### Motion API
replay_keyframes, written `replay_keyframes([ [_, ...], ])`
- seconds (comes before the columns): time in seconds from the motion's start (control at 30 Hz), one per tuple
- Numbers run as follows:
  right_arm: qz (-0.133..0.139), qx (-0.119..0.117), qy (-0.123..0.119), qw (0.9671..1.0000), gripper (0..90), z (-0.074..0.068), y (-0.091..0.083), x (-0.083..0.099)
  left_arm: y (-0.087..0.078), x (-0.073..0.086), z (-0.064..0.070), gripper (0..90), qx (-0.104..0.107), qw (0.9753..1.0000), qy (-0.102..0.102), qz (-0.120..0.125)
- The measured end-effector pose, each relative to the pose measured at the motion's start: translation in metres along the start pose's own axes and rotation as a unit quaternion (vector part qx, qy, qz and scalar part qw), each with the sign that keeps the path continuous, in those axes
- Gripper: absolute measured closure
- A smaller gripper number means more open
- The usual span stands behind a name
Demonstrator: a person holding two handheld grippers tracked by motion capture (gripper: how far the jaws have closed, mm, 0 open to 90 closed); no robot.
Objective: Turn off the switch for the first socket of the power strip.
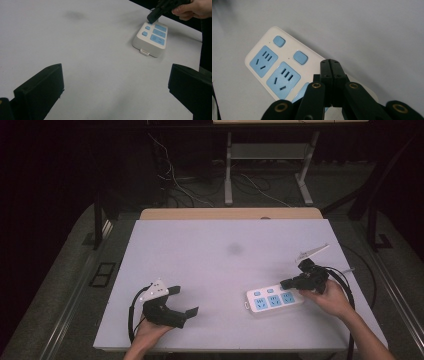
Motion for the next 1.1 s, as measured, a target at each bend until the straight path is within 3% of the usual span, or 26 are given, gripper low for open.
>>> replay_keyframes([
  [0.23, 0.016, -0.012, 0.006, 0.9998, 90.0, 0.0018, -0.0003, 0.0024, 0.0009, 0.0002, 0.0005, 0.0, 0.000, 1.0000, 0.000, -0.001],
  [0.37, 0.020, -0.005, 0.001, 0.9998, 90.0, 0.0009, -0.0003, 0.0028, 0.0005, 0.0002, 0.0006, 0.0, -0.001, 1.0000, 0.000, 0.000],
  [0.5, 0.060, -0.032, 0.026, 0.9974, 90.0, 0.0050, 0.0004, 0.0071, -0.0012, -0.0007, -0.0004, 0.0, -0.003, 1.0000, 0.000, 0.003],
  [0.63, 0.063, -0.019, 0.021, 0.9976, 90.0, 0.0059, -0.0005, 0.0078, -0.0019, -0.0007, -0.0024, 0.0, -0.006, 1.0000, -0.004, 0.004],
  [1.1, 0.057, -0.009, 0.015, 0.9982, 90.0, 0.0048, -0.0014, 0.0078, -0.0005, 0.0001, -0.0029, 0.0, -0.005, 1.0000, -0.002, 0.000],
])
Point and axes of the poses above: each handheld gripper's, and its own axes: y roughly forward along the jaws, x roughly out of its underside, z roughly to its right, the point moved 9 cm from there along y, roughly forward along the jaws, and after that the axes turned 1 degree about -z, right-handed, at the moved point
